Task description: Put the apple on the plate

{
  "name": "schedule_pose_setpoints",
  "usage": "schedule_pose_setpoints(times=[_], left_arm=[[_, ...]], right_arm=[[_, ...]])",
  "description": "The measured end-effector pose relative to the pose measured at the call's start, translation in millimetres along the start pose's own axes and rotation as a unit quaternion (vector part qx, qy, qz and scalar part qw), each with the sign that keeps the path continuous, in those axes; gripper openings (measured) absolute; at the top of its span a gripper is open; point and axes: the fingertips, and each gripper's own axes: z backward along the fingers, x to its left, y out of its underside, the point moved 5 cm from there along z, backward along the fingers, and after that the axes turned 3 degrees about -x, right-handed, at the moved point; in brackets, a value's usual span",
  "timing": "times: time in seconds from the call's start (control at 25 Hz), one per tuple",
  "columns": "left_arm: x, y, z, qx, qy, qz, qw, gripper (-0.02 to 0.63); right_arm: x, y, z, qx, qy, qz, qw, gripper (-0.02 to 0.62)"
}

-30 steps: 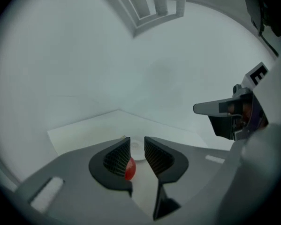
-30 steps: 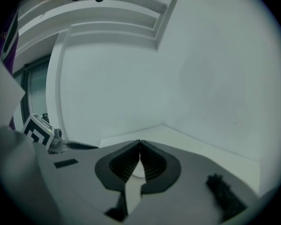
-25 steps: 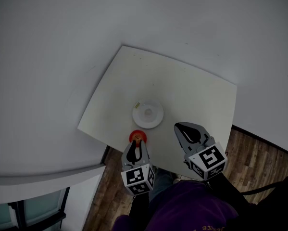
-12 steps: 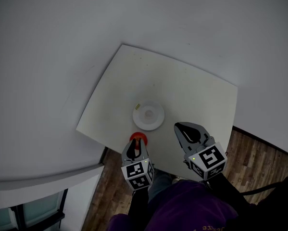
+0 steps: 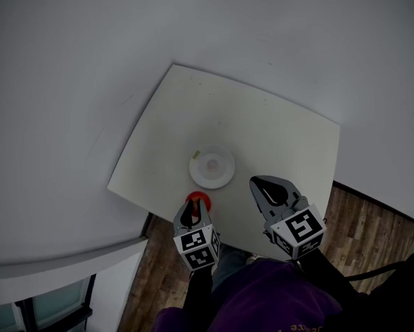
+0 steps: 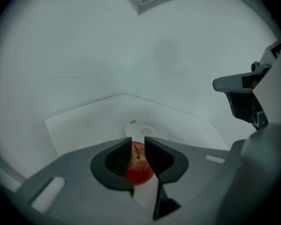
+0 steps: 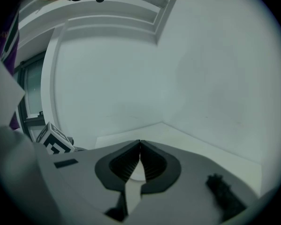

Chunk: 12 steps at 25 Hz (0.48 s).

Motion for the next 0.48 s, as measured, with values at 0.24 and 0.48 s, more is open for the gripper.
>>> schedule_pose_setpoints(times=[0.24,0.48], left_arm=[[0.4,2.3,-3.7,0.011,-0.004,-0.012,0.9999,0.063],[0.7,3.0,-4.4,0.013,-0.008,-0.017,0.9997,0.037]], right_arm=[[-0.9,-1.3,-1.3,0.002,0.004,0.001,1.0,0.011],[-1.6,-1.9,-2.3,0.001,0.004,-0.002,1.0,0.011]])
